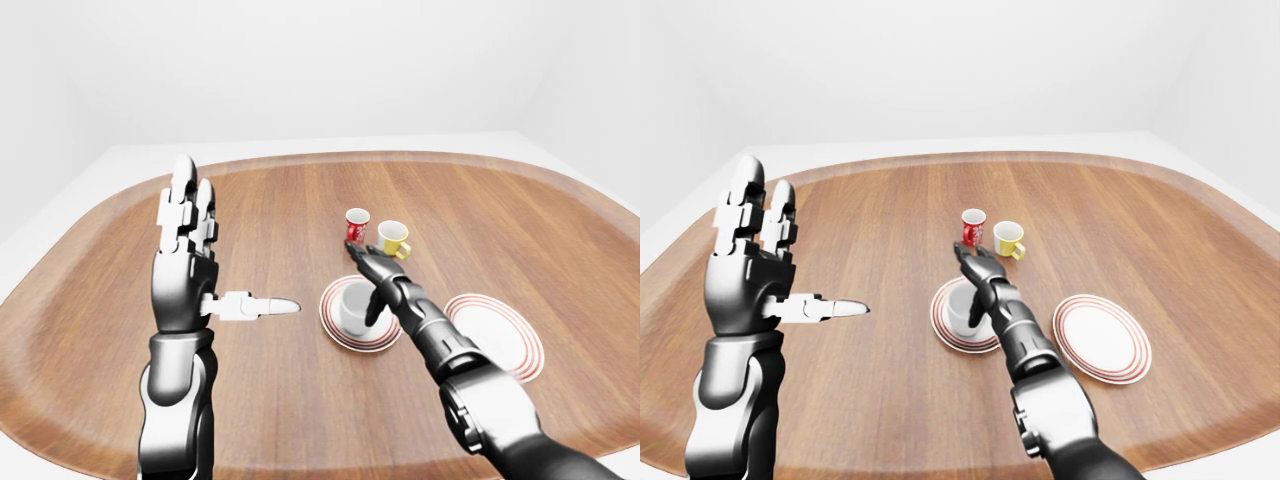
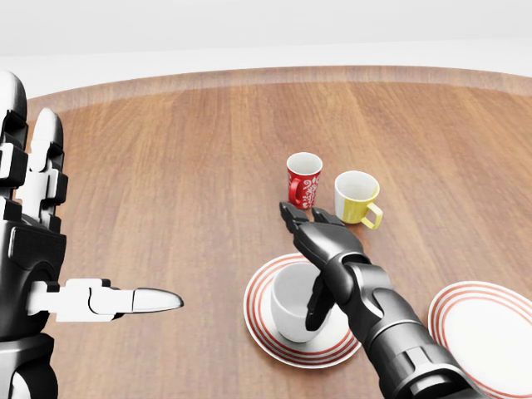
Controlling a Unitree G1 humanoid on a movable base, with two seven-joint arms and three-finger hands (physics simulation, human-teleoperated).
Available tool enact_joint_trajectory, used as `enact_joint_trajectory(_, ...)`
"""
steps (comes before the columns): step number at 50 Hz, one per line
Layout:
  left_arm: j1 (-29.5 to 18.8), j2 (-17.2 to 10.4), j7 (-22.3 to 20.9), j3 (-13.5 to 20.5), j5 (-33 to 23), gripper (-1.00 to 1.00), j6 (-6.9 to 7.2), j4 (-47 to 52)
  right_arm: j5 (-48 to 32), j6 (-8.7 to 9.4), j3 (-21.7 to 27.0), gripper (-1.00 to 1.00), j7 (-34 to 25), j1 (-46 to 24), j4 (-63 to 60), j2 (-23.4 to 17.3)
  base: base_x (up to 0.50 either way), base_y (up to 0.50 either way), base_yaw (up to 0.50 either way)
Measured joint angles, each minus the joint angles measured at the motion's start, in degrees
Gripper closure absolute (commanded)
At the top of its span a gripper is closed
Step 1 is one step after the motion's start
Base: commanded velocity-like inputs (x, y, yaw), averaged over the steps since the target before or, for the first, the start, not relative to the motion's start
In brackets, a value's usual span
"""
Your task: Put the white mug on the left plate.
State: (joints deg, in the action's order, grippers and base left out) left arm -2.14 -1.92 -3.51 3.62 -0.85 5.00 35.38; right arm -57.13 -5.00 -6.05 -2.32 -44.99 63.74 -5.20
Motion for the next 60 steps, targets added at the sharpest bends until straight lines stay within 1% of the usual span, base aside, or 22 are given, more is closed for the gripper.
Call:
enact_joint_trajectory(11,0.04,0.01,-0.02,-0.02,-0.02,-1.0,0.0,0.16,0.16,0.0,0.21,-1.0,-1.81,0.96,-3.28,0.12,0.0,0.0,0.0)
enact_joint_trajectory(14,0.08,0.02,-0.02,-0.05,-0.04,-1.0,0.0,0.21,1.34,0.17,0.72,-1.0,-3.86,1.58,-5.43,0.38,0.0,0.0,0.0)
enact_joint_trajectory(16,0.11,0.02,-0.02,-0.06,-0.05,-1.0,0.0,0.22,2.57,0.73,1.08,-1.0,-5.78,2.1,-7.55,0.61,0.0,0.0,0.0)
enact_joint_trajectory(21,0.18,0.05,-0.03,-0.11,-0.09,-1.0,0.0,0.26,5.96,3.03,1.71,-1.0,-10.73,3.34,-13.85,1.13,0.0,0.0,0.0)
enact_joint_trajectory(24,0.21,0.05,-0.04,-0.12,-0.11,-1.0,0.0,0.3,8.5,5.04,2.19,-1.0,-13.78,3.95,-18.0,1.54,0.0,0.0,0.0)
enact_joint_trajectory(25,0.21,0.05,-0.04,-0.12,-0.11,-1.0,0.0,0.32,9.8,6.23,2.49,-1.0,-15.11,4.13,-19.63,1.81,0.0,0.0,0.0)
enact_joint_trajectory(27,0.2,0.05,-0.05,-0.1,-0.1,-1.0,0.0,0.35,13.33,9.65,3.29,-1.0,-18.07,4.19,-23.32,2.39,0.0,0.0,0.0)
enact_joint_trajectory(28,0.19,0.05,-0.05,-0.08,-0.1,-1.0,0.0,0.36,15.09,10.0,3.69,-1.0,-19.44,4.16,-25.06,2.52,0.0,0.0,0.0)
enact_joint_trajectory(33,0.15,0.04,-0.04,-0.09,-0.11,-1.0,0.0,0.37,25.18,10.0,5.08,-1.0,-24.56,2.84,-32.92,2.57,0.0,0.0,0.0)
enact_joint_trajectory(40,0.06,0.03,-0.03,-0.06,-0.12,-1.0,0.0,0.31,36.03,10.0,6.19,-1.0,-27.85,0.9,-39.24,1.4,0.0,0.0,0.0)
enact_joint_trajectory(50,-0.15,-0.04,0.01,0.08,-0.06,-1.0,0.0,0.39,45.73,10.0,7.6,-1.0,-28.46,0.96,-42.47,-0.74,0.0,0.0,0.0)
enact_joint_trajectory(60,-0.46,-0.15,0.05,0.32,0.03,-1.0,0.0,0.67,53.97,10.0,10.06,-1.0,-27.35,6.07,-46.22,-2.61,0.0,0.0,0.0)
